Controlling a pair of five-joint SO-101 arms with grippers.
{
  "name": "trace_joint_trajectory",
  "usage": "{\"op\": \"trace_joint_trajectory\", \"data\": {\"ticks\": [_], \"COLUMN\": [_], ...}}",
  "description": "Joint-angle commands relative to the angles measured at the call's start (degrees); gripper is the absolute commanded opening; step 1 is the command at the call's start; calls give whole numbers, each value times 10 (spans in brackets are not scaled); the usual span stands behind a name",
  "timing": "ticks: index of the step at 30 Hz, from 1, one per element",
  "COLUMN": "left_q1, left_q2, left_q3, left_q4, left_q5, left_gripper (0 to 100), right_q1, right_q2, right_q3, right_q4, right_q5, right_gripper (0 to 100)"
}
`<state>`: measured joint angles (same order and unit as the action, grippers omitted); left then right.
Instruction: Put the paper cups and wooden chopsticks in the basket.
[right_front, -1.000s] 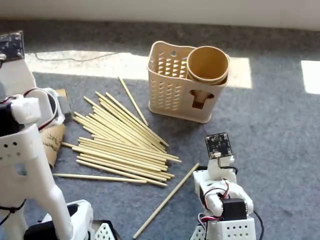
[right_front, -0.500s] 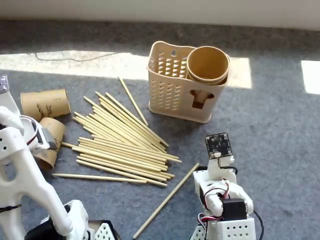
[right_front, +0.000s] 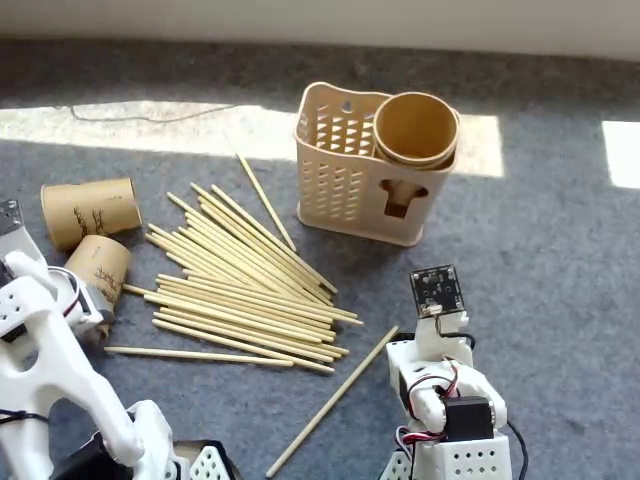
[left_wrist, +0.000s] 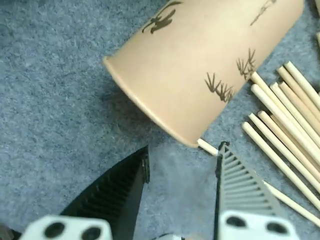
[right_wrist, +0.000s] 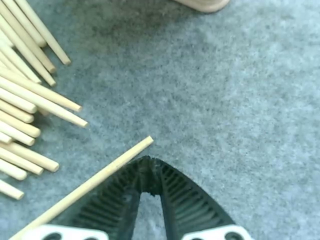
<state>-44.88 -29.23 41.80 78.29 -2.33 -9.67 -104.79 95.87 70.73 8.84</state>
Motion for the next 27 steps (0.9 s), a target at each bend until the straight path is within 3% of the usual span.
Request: {"op": "trace_joint_trajectory", "data": {"ticks": [1,6,13,22,27], "left_q1": [0,4,65,75,94], "left_q2": [-15,-15,-15,-15,-15], "left_q3": [28,66,101,162,167], "left_q4": [-69,-147,-194,-345,-358], "left_q5": [-2,-1,-1,-1,-1], "left_gripper": [218,218,218,214,213], "right_q1": [7,7,7,7,7], "right_q2": [-3,-3,-3,-3,-3], "right_q3": [56,56,56,56,56], "right_q4": [6,6,6,6,6], "right_q5": [0,0,0,0,0], "right_gripper": [5,5,5,5,5]}}
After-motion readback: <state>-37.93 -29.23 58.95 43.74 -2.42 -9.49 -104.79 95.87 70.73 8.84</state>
